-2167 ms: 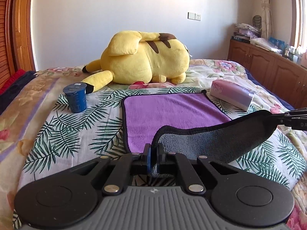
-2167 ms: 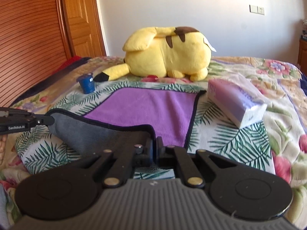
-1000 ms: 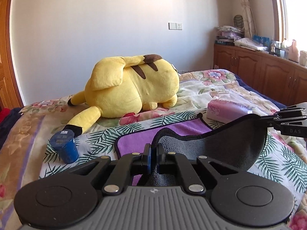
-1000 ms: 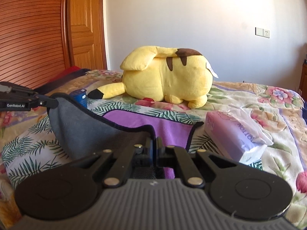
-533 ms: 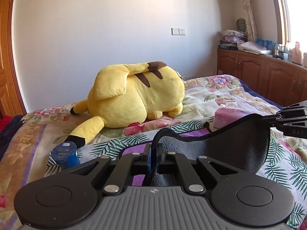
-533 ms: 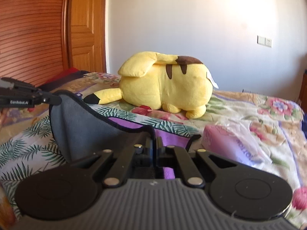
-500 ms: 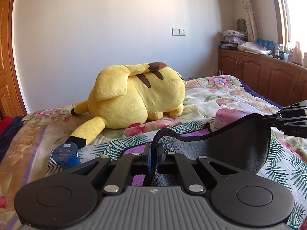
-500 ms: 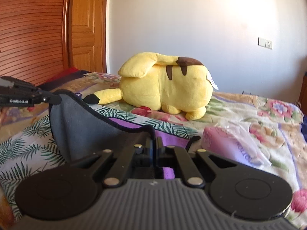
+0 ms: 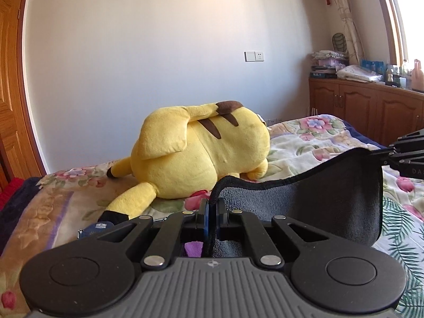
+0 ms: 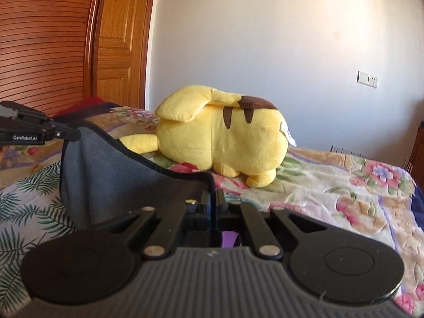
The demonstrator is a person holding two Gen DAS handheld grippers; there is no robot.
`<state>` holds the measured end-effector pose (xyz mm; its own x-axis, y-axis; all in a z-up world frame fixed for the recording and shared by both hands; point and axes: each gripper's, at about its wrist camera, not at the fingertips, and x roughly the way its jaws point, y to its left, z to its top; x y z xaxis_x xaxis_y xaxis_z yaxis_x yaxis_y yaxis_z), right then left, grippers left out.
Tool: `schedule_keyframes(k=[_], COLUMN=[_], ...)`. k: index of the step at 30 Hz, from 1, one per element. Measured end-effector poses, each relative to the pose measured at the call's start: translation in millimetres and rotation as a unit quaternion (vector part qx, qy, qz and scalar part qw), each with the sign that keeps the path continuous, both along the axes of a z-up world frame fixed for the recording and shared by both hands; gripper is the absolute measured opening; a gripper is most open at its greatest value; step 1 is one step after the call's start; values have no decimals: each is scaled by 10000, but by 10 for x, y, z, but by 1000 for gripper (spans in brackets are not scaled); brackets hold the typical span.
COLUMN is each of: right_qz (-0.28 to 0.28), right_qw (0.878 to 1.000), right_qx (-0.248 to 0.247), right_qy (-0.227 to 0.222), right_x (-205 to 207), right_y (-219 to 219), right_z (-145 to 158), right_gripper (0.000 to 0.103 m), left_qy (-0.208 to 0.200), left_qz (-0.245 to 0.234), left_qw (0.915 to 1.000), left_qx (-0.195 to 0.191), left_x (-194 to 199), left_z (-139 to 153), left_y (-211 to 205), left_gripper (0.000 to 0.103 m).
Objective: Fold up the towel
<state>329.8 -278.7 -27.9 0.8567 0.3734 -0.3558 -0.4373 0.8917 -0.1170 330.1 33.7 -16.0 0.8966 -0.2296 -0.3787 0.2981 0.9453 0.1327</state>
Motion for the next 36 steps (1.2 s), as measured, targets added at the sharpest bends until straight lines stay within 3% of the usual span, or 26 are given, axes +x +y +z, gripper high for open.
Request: schedule_keyframes(k=[13,31,36], right_qz=[-219,-433,-429], right_qw=[9994,9977,9971], right_qx=[-136,-425,-413], right_qy=[-209,304,472], right_x=[417,953,1030], right_y=[59,90,112], right_z=[-74,-742,-895], right_gripper=[4,4,4], left_qy=[-108,386,525], left_qz=[306,603,748], left_qw=[9995,9970,9957], left_qx=[63,289,175], left_x=[442,1050,1126], left_z=[-59,-732,-889], left_y=[17,13,-15], left_gripper=[0,0,0])
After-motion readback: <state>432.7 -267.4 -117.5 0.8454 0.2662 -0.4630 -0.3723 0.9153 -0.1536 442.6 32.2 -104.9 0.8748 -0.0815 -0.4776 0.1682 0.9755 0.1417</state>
